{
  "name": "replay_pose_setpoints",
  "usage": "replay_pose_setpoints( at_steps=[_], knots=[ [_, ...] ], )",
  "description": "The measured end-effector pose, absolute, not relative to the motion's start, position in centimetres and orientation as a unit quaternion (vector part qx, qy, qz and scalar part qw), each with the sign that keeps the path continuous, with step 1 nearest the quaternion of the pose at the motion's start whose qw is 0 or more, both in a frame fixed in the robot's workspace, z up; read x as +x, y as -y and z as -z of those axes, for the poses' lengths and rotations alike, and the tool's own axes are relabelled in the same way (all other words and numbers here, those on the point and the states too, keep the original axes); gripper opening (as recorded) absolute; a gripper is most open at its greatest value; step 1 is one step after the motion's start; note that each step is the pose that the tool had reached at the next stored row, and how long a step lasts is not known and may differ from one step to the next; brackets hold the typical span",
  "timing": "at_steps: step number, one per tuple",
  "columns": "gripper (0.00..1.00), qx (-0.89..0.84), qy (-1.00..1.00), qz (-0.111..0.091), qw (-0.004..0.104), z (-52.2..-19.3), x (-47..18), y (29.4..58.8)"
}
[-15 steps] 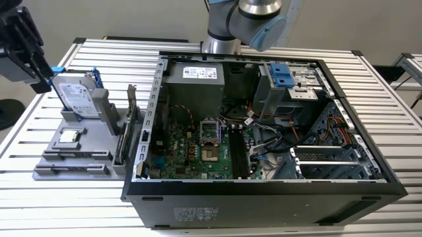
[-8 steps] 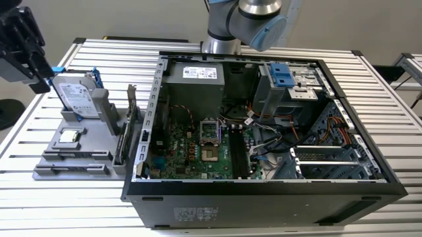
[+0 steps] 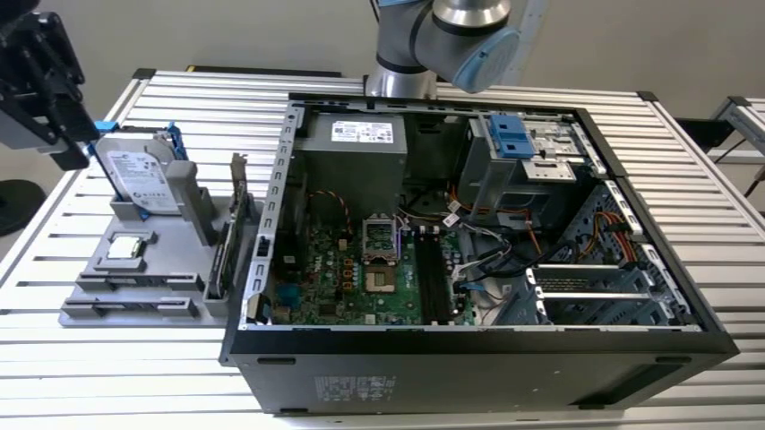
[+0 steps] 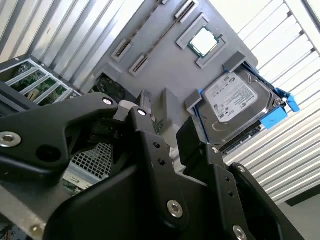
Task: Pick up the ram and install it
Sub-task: 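Reach for the ram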
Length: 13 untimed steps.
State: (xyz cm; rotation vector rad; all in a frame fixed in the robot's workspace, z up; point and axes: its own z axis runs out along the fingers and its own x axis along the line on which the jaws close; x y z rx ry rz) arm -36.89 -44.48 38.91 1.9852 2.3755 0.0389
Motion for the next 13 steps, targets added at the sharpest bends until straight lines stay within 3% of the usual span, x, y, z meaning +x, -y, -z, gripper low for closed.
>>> replay_pose_setpoints(
  at_steps=[13],
  knots=[
    [1.0,0.676,-0.737,-0.011,0.023,-38.91,-36.89,44.5]
  ],
)
